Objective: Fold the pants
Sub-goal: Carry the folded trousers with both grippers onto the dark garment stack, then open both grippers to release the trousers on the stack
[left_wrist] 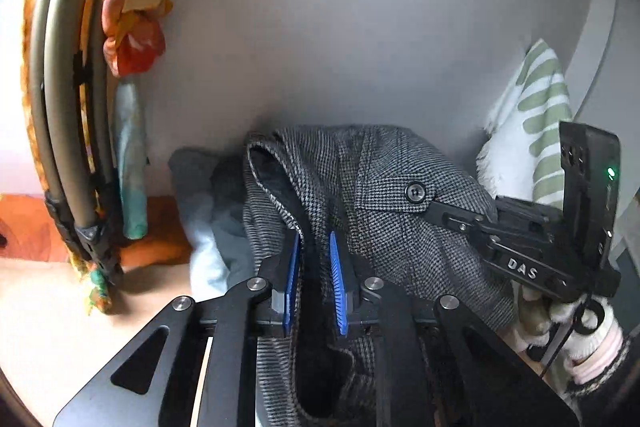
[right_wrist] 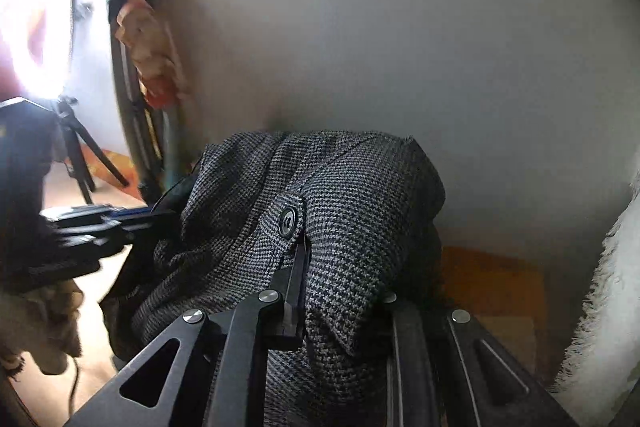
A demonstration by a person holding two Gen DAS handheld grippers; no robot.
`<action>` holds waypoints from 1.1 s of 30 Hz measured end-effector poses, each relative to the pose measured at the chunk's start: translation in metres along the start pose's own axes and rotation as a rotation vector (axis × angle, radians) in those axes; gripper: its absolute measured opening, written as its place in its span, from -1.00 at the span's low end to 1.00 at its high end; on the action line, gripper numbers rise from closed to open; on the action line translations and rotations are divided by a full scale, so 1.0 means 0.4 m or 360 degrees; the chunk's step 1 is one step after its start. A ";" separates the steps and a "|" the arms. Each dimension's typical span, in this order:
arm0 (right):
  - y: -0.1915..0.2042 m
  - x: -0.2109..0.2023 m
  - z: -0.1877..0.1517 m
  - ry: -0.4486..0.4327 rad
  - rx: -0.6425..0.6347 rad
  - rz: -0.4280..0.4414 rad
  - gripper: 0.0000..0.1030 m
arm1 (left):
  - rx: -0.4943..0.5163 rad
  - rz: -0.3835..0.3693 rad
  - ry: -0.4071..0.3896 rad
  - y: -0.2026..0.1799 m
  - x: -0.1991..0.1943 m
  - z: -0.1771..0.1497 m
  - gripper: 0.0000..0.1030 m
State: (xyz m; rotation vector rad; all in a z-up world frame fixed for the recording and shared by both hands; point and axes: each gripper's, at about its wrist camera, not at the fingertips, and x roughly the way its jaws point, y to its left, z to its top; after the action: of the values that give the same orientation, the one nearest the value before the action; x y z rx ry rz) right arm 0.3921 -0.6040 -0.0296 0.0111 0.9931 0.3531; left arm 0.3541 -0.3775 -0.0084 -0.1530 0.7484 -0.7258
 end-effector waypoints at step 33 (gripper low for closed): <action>0.005 -0.172 -0.160 0.0139 0.0294 -0.0377 0.33 | 0.0170 0.0118 0.0012 -0.104 -0.310 -0.106 -0.66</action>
State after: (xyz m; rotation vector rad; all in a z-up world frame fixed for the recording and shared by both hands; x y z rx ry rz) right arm 0.3049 -0.6320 -0.0084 0.0451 1.0981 0.0443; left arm 0.2403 -0.3229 0.0463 -0.0256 0.7170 -0.6940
